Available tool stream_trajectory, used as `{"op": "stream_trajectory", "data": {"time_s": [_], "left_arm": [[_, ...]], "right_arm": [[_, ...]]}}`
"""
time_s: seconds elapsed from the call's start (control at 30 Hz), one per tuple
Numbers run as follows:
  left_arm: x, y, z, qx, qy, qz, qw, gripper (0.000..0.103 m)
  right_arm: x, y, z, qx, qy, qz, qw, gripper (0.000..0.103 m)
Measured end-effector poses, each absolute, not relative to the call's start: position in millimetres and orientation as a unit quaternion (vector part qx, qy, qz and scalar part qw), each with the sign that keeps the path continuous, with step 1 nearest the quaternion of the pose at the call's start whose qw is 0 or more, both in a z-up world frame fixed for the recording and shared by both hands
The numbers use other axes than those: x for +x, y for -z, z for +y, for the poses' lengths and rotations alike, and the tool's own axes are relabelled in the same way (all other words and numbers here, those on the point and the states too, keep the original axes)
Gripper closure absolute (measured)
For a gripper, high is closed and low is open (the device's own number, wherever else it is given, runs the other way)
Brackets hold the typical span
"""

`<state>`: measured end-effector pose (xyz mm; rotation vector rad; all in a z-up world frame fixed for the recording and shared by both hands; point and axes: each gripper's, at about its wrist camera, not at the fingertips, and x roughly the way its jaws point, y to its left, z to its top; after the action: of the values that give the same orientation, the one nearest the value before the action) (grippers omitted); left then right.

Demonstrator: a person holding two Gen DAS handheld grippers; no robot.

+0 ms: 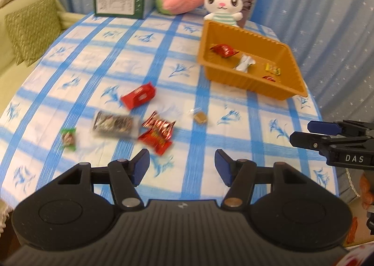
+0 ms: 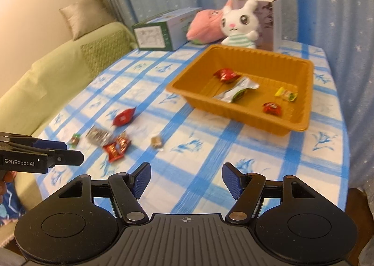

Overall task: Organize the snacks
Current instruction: 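Move both tools back from the tray toward the remaining snacks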

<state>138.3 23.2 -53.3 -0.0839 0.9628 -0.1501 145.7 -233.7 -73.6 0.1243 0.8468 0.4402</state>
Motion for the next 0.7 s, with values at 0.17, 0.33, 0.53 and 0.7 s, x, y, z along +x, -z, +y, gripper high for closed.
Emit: {"op": "stream_trajectory", "data": {"time_s": [0.17,0.33,0.53,0.7], "left_arm": [[125,60,36,-0.050,0.050,0.467,0.882,0.044],[119,65,51,-0.059,0.023,0.469,0.881,0.044],[113,70,71,-0.067,-0.008,0.470,0.880,0.044],[111,74,88,-0.075,-0.029,0.471,0.879,0.044]], "right_arm": [[145,81,-222,0.051,-0.231,0.415,0.879,0.036],[148,90,-208,0.037,-0.246,0.419,0.873,0.036],[154,102,-190,0.024,-0.264,0.423,0.866,0.036],[163,111,-177,0.016,-0.275,0.423,0.863,0.036]]}}
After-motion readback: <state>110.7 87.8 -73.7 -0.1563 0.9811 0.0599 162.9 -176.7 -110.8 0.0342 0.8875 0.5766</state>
